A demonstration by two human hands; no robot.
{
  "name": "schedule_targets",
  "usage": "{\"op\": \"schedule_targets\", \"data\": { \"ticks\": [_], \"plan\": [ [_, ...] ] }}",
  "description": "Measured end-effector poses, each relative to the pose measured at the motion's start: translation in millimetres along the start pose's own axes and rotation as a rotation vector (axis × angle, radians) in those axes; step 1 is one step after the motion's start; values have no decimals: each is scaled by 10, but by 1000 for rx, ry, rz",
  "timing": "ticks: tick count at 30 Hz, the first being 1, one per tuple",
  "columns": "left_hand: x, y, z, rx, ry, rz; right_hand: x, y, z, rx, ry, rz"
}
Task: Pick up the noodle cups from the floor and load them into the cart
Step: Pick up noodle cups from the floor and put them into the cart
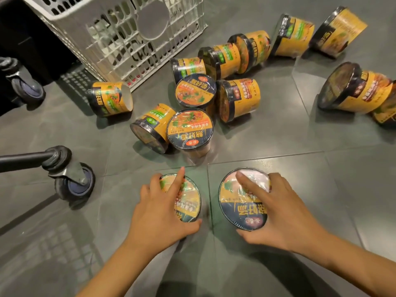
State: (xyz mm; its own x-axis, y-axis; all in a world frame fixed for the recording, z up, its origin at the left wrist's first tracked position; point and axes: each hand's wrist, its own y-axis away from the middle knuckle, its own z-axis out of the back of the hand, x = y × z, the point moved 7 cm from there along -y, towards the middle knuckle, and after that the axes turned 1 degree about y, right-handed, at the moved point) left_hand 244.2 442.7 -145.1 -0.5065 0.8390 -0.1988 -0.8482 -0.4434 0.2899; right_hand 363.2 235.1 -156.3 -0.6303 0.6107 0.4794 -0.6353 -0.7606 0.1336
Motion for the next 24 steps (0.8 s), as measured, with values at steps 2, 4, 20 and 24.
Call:
{"op": "schedule_targets", "data": {
  "ticks": [2,4,20,24],
  "plan": [
    [-28,-25,-1,-17,-15,-1,-14,-56,49,-11,-31,17],
    [-52,-82,3,-14,-26,4,-33,-134,89,-12,-41,13],
    [-505,1317,2311,97,152,209,1162,974,2253,104,-153,-432],
    [-653,1950,3302,127,197,259,1927,1219,3143,116,-113,-418]
  ]
}}
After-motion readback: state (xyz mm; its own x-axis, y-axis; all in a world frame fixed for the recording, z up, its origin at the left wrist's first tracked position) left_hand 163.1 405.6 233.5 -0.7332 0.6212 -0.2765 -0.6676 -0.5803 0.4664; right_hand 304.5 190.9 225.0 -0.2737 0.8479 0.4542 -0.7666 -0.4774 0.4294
